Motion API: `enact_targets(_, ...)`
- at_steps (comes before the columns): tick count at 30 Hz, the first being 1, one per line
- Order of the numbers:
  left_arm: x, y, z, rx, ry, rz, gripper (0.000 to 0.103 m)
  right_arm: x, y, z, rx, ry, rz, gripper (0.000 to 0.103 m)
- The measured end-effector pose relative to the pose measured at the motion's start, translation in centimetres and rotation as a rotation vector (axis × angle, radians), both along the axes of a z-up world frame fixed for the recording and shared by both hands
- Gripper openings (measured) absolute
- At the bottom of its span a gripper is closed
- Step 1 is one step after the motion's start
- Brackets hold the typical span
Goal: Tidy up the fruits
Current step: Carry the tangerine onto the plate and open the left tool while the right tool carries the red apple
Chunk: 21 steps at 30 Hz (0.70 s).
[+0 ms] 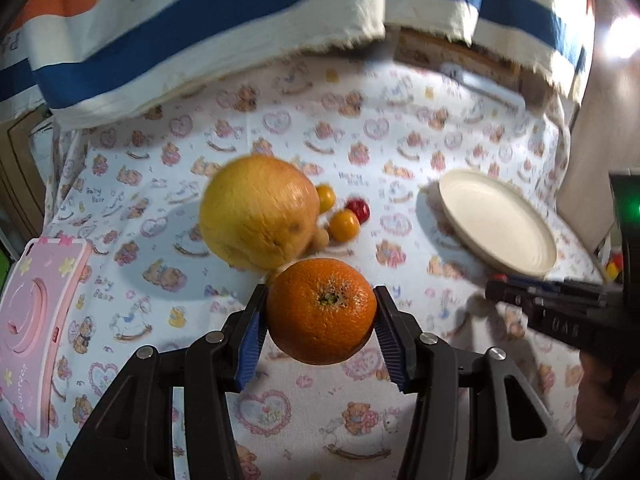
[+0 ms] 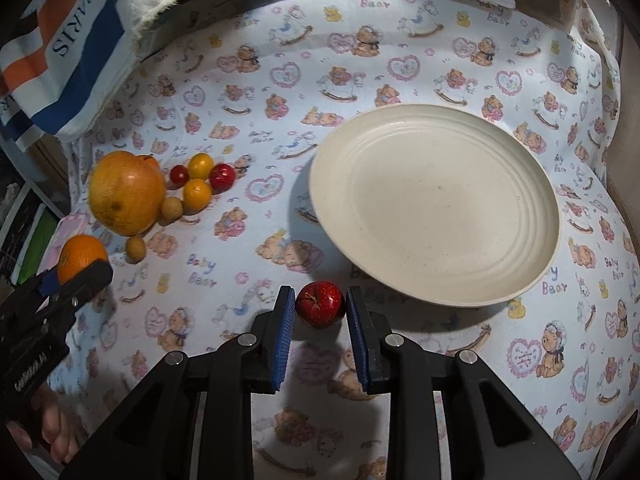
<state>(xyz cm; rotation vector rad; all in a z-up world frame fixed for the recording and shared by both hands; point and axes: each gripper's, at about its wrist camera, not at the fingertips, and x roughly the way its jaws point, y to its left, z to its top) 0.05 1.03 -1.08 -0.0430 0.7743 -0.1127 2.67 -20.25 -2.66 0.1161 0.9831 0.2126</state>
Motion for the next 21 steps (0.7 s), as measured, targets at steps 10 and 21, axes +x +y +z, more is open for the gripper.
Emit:
enact_targets(10, -1.4, -0.1, 5.8, -0.007, -0.157, 0.054, 0.05, -1.4, -2.9, 5.5, 0.058, -0.146, -0.083, 0.027)
enact_targets(21, -0.3, -8.3, 10.6, 0.04, -0.231, -0.055, 0.05, -2.2, -8.6, 10.3, 0.044, -0.304, -0.204, 0.027)
